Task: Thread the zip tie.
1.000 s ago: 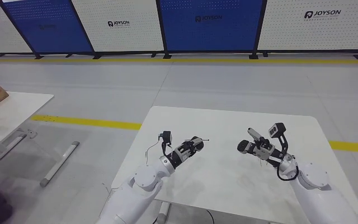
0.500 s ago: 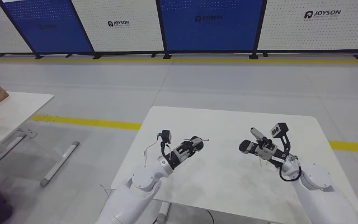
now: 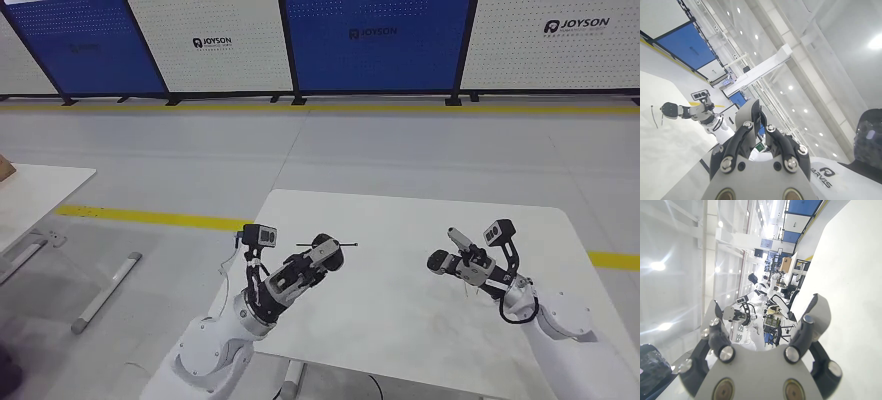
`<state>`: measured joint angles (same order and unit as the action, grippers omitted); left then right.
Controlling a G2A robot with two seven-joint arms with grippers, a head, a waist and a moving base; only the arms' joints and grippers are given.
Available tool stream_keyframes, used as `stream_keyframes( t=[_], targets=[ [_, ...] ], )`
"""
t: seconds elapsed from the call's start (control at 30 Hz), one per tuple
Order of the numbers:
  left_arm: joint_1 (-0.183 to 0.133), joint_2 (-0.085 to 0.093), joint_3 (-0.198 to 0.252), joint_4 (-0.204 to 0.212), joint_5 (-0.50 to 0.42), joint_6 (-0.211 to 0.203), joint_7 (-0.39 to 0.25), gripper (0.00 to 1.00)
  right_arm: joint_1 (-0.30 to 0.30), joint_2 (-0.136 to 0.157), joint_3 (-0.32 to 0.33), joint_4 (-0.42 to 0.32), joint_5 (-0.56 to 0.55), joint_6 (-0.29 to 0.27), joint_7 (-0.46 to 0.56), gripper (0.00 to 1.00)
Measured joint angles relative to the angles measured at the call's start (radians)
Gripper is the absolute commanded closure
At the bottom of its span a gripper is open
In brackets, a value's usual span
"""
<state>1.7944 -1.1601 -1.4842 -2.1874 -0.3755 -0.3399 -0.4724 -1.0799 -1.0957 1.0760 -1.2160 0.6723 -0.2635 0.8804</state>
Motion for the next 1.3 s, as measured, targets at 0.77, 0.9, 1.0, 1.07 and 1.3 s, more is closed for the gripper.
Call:
stream_keyframes(
  t=[0.77,0.9,1.0,1.07,1.3],
  targets=[
    [-0.243,-0.026,0.204,0.493,0.271,0.229,0.103,1.00,0.000,0.000,0.000,0.000,0.000,0.000,0.000,0.00],
    [-0.279,-0.032,0.242,0.559,0.283,0.222,0.121,1.00,0.000,0.000,0.000,0.000,0.000,0.000,0.000,0.00],
    [-0.290,-0.034,0.254,0.569,0.280,0.211,0.133,1.00,0.000,0.000,0.000,0.000,0.000,0.000,0.000,0.00],
    [-0.288,-0.035,0.255,0.555,0.266,0.189,0.139,1.00,0.000,0.000,0.000,0.000,0.000,0.000,0.000,0.00],
    [-0.198,-0.021,0.181,0.388,0.161,0.034,0.085,1.00,0.000,0.000,0.000,0.000,0.000,0.000,0.000,0.00]
  ],
)
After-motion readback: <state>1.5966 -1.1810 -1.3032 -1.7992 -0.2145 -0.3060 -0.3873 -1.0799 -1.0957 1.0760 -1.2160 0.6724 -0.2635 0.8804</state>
